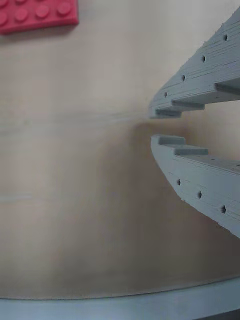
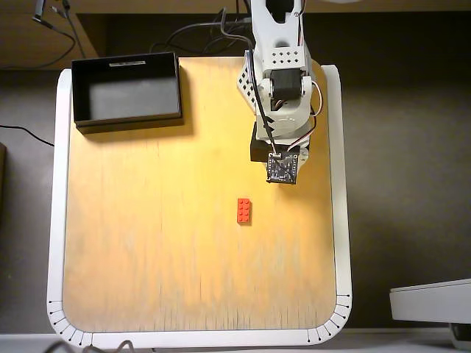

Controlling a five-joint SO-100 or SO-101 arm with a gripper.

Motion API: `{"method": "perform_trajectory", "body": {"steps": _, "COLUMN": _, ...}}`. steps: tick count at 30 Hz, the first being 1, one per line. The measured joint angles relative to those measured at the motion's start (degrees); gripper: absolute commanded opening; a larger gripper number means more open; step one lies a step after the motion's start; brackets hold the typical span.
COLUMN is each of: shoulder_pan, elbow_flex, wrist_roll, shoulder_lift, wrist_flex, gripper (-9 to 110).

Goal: Grasp a lego block and put it in the bin.

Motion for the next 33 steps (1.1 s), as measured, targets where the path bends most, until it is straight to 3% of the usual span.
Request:
{"method": "perform_trajectory", "body": {"steps": 15, "shoulder_pan": -0.53, "elbow_flex": 0.0, "wrist_roll": 0.26, "shoulder_lift": 0.0, "wrist_flex": 0.0, "gripper": 0}}
{"method": "perform_trajectory", "body": {"steps": 24, "shoulder_pan": 2.02, "elbow_flex": -0.35, "wrist_roll": 17.23, "shoulder_lift": -0.44, "wrist_flex": 0.0, "gripper": 0}}
{"method": "perform_trajectory", "body": {"steps": 33, "shoulder_pan": 3.34, "elbow_flex": -9.93, "wrist_roll": 21.45, "shoulder_lift": -17.75, "wrist_flex": -2.72, "gripper": 0}}
